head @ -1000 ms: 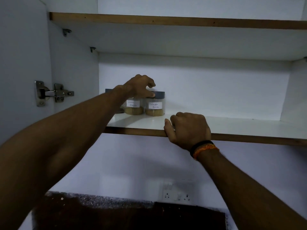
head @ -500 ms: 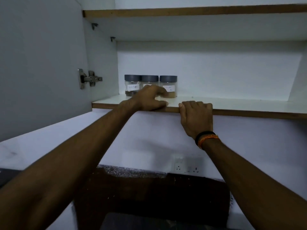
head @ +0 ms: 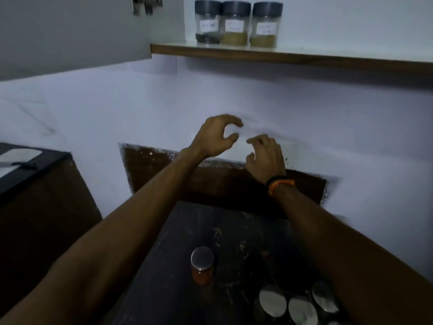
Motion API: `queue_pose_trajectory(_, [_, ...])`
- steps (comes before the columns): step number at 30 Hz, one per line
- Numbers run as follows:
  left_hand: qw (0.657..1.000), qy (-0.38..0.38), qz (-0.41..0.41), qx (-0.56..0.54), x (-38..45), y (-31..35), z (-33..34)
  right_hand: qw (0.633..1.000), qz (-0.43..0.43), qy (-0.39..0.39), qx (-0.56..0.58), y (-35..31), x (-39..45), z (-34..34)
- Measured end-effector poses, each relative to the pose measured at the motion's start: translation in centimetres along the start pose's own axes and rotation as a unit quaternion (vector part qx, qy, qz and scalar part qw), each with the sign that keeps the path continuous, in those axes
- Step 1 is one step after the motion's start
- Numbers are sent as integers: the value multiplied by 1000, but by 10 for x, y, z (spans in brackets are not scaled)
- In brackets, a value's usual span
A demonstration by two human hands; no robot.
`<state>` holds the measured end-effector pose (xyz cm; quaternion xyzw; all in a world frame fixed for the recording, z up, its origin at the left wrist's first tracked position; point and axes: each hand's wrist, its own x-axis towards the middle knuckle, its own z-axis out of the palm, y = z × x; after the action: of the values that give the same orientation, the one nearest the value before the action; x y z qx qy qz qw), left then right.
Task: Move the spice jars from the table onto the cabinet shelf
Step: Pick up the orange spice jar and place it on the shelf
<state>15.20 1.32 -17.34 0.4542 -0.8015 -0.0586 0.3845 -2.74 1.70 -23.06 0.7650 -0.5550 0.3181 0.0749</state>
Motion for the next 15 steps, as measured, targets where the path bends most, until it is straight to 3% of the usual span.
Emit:
queue_pose_trajectory(4, [983,-143,-111,-1,-69,-42,42,991,33,-130,21,13,-63,46])
queue_pose_trajectory(8, [951,-236,-201,-7,-133,-73,78,971,58,-226,53,15,-114,81])
queue_pose_trajectory(15, [891,-267,-361,-59,-222,-109,117,927,105,-353,78,-3,-170,122])
